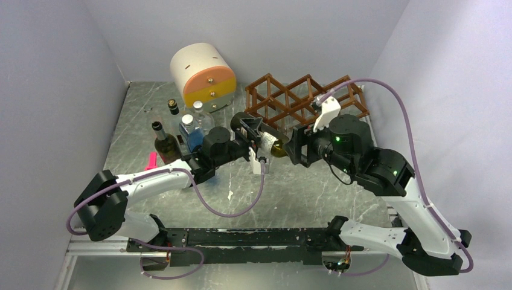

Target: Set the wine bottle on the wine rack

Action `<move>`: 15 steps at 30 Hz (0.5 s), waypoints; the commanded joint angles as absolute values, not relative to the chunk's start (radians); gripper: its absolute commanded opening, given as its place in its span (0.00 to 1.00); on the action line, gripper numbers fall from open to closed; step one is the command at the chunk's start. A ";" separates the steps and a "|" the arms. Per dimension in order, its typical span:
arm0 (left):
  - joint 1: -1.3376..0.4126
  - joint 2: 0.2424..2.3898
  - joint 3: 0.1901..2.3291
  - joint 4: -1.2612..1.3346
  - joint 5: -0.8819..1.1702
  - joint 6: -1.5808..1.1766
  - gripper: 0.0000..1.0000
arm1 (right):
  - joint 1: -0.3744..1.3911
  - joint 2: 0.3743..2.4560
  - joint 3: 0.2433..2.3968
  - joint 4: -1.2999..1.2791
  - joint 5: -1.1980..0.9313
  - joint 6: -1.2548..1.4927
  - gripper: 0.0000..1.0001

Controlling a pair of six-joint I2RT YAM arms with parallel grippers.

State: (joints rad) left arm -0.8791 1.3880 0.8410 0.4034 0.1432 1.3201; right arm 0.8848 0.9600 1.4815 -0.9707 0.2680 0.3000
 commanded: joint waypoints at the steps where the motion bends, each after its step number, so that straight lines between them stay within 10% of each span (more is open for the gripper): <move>1: -0.860 1.350 0.926 0.482 0.187 1.435 0.07 | 0.888 0.968 1.436 -1.068 0.313 0.320 0.77; 15: -0.831 1.310 0.963 0.345 0.300 1.509 0.07 | 0.888 1.056 1.320 -0.991 0.217 0.241 0.68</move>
State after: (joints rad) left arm -0.8436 1.3769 0.8951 0.2710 0.2195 1.4891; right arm 0.8848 1.0492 1.3460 -1.0447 0.2573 0.2691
